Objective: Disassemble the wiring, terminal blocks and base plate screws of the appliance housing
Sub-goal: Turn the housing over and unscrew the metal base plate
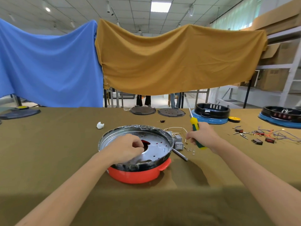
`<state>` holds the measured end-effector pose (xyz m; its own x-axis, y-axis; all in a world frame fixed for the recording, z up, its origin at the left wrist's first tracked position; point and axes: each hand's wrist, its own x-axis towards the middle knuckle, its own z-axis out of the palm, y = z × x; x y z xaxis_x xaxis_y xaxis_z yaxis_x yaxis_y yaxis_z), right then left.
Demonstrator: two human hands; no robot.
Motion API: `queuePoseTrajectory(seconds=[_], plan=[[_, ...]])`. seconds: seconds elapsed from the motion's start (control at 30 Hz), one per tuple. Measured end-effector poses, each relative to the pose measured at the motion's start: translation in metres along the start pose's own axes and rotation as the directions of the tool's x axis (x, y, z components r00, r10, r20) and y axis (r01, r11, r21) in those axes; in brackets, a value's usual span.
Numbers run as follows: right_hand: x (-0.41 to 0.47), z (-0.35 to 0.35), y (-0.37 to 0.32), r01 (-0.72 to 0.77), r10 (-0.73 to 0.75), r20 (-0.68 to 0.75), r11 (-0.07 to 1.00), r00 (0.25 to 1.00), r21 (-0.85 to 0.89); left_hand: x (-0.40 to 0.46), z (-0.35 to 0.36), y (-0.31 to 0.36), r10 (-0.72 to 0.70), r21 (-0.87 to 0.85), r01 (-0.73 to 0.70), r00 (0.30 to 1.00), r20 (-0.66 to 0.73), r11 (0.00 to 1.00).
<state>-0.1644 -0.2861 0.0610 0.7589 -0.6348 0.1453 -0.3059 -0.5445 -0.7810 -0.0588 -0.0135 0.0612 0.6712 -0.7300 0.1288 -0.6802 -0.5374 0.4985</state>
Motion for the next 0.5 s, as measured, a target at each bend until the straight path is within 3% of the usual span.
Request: queuePoseTrajectory(seconds=[0.07,0.17,0.3,0.33,0.4,0.5], plan=[[-0.011,0.009,-0.006,-0.055,0.034,0.116,0.982,0.993,0.180,0.000,-0.005,0.000,-0.011,-0.044,0.007,0.996,-0.090,0.999],[-0.027,0.028,-0.013,-0.116,0.048,0.224,0.946,0.973,0.301,-0.004,-0.017,-0.007,-0.063,-0.004,0.064,0.973,-0.222,0.998],[-0.036,0.050,-0.018,-0.182,0.076,0.255,0.887,0.964,0.424,-0.013,-0.031,-0.030,-0.307,0.031,0.338,0.888,-0.343,0.941],[-0.036,0.054,-0.019,-0.183,0.087,0.237,0.890,0.968,0.418,-0.016,-0.032,-0.036,-0.384,-0.039,0.394,0.863,-0.327,0.918],[-0.035,0.060,-0.019,-0.184,0.111,0.201,0.900,0.973,0.395,-0.023,-0.031,-0.047,-0.514,-0.346,0.433,0.837,-0.190,0.833],[-0.035,0.061,-0.020,-0.181,0.111,0.186,0.893,0.976,0.413,-0.027,-0.020,-0.057,-0.559,-0.659,0.430,0.829,0.018,0.616]])
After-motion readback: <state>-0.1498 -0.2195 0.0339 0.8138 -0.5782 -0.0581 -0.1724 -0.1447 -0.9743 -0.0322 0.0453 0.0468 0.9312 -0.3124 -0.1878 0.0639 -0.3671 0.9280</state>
